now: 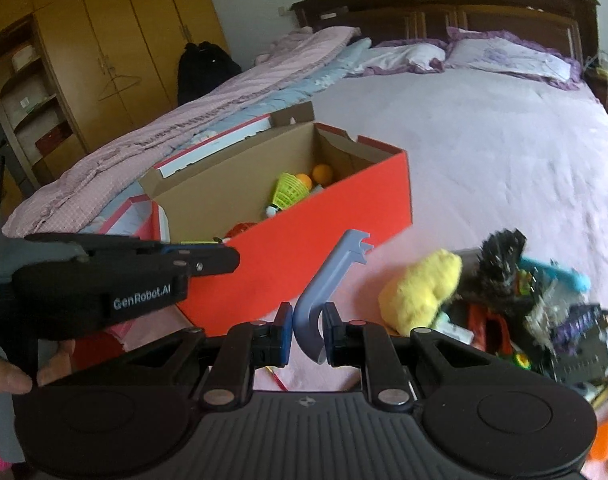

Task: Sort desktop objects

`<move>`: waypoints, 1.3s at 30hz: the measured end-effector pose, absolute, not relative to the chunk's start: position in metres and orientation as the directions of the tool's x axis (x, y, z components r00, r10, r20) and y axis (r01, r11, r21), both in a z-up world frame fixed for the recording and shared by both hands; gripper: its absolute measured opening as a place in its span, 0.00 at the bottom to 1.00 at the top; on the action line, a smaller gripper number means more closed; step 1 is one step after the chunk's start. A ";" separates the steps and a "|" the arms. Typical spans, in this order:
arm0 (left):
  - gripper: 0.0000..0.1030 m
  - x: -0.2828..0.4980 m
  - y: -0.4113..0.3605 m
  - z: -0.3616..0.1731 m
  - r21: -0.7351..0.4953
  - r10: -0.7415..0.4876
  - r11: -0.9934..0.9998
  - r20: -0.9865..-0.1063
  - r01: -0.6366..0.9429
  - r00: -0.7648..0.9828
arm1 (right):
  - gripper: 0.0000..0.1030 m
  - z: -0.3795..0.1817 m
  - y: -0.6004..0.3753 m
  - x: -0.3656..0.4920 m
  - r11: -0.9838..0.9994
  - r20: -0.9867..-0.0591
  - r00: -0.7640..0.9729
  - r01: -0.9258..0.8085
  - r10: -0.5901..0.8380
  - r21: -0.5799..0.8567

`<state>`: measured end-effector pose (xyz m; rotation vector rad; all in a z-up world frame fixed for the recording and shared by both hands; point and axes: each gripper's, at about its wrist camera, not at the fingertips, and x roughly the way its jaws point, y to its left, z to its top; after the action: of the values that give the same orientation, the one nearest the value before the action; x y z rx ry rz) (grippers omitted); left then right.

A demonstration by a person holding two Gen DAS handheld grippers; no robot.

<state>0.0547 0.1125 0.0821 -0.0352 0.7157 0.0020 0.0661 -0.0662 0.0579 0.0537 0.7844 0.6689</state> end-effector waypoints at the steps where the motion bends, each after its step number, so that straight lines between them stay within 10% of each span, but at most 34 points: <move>1: 0.05 0.057 0.115 0.086 -0.028 -0.004 0.999 -0.650 -0.018 0.760 | 0.17 0.060 -0.063 0.069 0.791 -0.633 0.514 -0.543 0.578 0.282; 22: 0.20 0.110 0.184 0.117 0.031 0.140 0.987 -0.630 -0.155 0.764 | 0.17 0.108 0.042 0.161 0.733 -0.604 0.483 -0.625 0.634 0.269; 28: 0.45 0.059 0.157 0.086 0.035 0.040 0.999 -0.638 -0.023 0.769 | 0.17 0.079 0.012 0.130 0.755 -0.640 0.488 -0.614 0.593 0.231; 39: 0.48 -0.004 0.092 -0.018 0.067 -0.135 0.949 -0.798 0.310 0.587 | 0.17 0.009 -0.055 0.073 0.820 -0.757 0.427 -0.517 0.495 0.245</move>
<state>-0.0044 0.0916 -0.0175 0.2076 0.9084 -0.2613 0.0731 -0.0551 0.0094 -0.0262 0.9366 0.6322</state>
